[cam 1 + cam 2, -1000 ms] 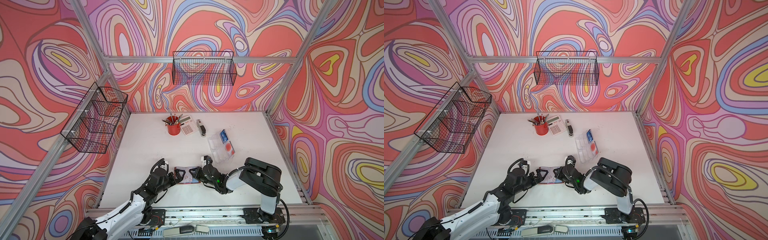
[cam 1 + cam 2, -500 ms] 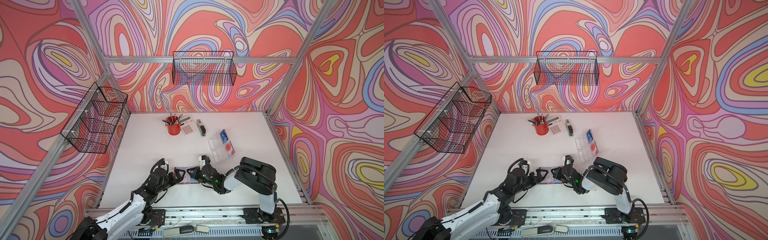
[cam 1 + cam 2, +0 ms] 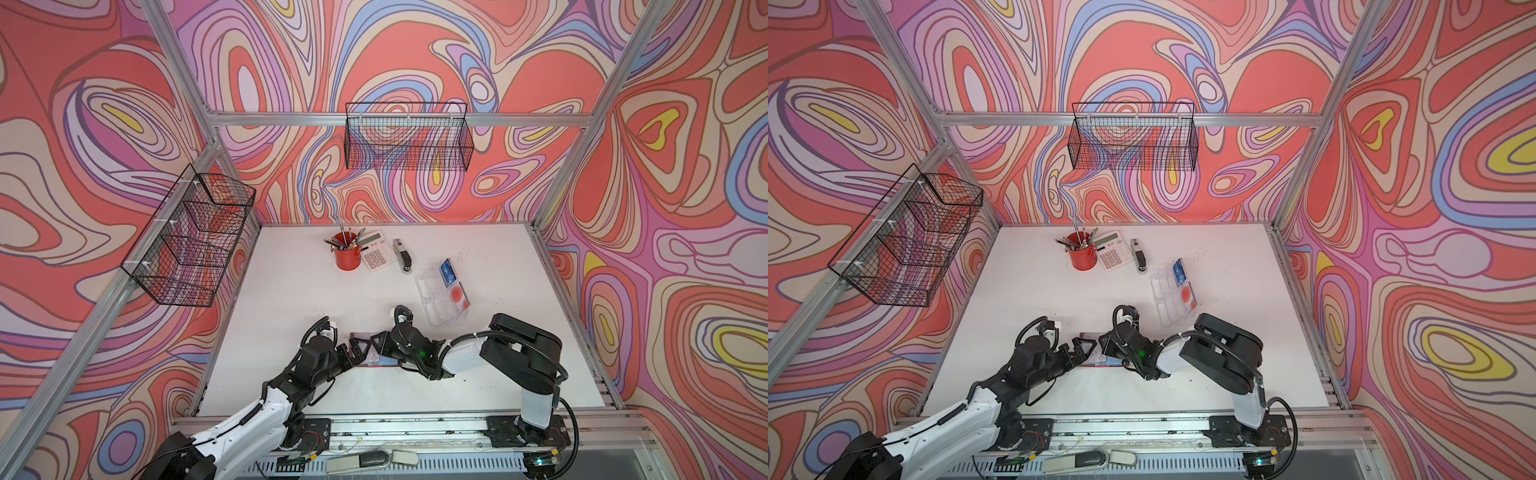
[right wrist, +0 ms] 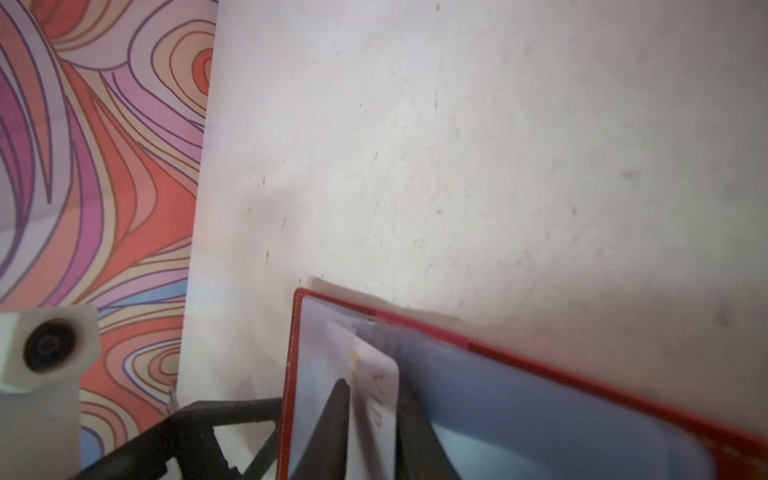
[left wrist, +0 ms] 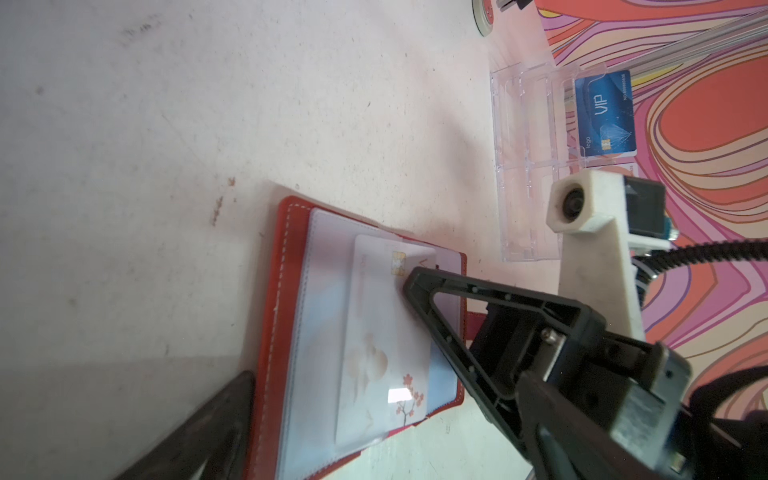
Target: Put the credit cards into the card holder
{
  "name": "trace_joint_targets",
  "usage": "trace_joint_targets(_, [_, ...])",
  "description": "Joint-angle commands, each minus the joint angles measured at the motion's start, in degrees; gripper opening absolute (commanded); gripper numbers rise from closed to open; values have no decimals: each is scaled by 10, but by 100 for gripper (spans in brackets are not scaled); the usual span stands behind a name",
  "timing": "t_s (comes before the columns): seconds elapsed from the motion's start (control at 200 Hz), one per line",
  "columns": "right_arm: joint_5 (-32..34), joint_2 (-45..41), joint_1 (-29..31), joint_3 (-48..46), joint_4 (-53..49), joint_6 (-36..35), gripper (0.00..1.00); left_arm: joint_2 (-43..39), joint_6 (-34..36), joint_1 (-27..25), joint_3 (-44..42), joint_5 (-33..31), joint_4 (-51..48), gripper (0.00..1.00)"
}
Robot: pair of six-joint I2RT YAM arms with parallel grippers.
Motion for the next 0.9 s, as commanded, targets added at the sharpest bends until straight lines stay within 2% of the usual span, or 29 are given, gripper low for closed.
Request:
trace_joint_targets(0.0, [59,-43,3,6,-128,-37,28,-7,-12,-3,-30,-11,-94,100])
trace_joint_targets(0.105, [70,-72,3,9,-158,-50,29,-23,-10,-3,-31,-11,-104,100])
trace_joint_targets(0.305, [53,-99,16,-5,-142,-47,31,-38,-3,-3,-31,-5,-104,97])
trace_joint_targets(0.891, [0,-3,33,27,-94,-16,30,13,15,-3,-22,26,-65,95])
